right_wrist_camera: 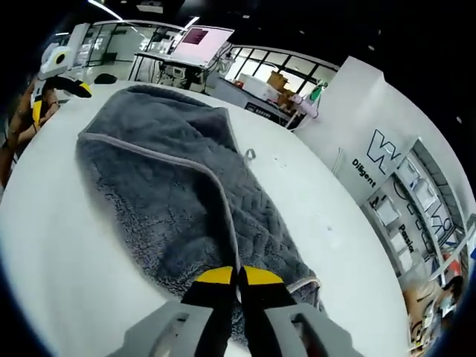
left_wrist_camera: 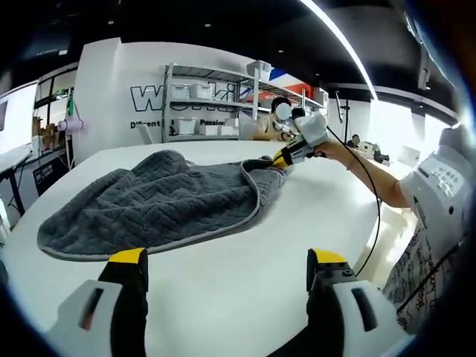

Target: Fold the towel on the table until its edges align and the towel forms a compact rectangular stack.

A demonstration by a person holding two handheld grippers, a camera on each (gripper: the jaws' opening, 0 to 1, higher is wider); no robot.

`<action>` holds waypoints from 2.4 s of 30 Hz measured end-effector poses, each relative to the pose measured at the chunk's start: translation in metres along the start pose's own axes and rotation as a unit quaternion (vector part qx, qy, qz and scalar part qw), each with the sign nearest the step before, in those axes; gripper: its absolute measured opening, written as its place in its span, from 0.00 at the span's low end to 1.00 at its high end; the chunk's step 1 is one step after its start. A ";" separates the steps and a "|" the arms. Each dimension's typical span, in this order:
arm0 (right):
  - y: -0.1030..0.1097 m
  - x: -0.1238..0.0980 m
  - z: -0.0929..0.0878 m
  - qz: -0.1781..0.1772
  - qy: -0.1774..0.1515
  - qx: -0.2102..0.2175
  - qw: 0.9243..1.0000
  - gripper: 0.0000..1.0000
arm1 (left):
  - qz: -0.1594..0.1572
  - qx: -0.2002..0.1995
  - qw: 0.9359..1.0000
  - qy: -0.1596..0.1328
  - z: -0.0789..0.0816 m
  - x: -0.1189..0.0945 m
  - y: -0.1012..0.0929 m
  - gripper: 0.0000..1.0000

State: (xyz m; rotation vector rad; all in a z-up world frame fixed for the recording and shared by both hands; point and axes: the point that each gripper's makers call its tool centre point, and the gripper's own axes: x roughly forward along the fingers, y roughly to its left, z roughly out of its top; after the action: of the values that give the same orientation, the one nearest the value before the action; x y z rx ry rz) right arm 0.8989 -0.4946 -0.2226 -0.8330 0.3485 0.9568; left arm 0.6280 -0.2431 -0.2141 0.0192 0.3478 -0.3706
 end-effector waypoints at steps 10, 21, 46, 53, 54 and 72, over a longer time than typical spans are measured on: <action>-0.008 -0.027 -0.005 -0.017 -0.001 -0.006 1.000 0.03 | -0.012 0.002 1.000 0.002 0.000 0.005 -0.006 0.92; 0.007 -0.068 -0.037 -0.019 0.020 -0.001 1.000 0.03 | -0.018 0.003 1.000 0.002 0.000 0.010 -0.009 0.93; 0.061 -0.136 -0.107 0.049 0.099 0.042 0.993 0.03 | -0.025 0.013 1.000 0.007 0.003 0.014 -0.015 0.93; 0.067 -0.148 -0.125 0.064 0.123 0.056 0.989 0.03 | -0.027 0.014 1.000 0.008 0.002 0.014 -0.017 0.93; 0.066 -0.150 -0.126 0.064 0.122 0.059 0.989 0.03 | -0.026 0.014 1.000 0.008 0.002 0.013 -0.016 0.93; 0.074 -0.173 -0.156 0.063 0.147 0.095 0.983 0.04 | -0.024 0.017 1.000 0.009 0.002 0.009 -0.016 0.93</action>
State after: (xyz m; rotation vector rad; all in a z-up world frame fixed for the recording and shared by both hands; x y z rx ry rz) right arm 0.7556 -0.6903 -0.2540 -0.7850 0.7438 0.9006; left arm 0.6307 -0.2611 -0.2147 0.0485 0.3600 -0.4242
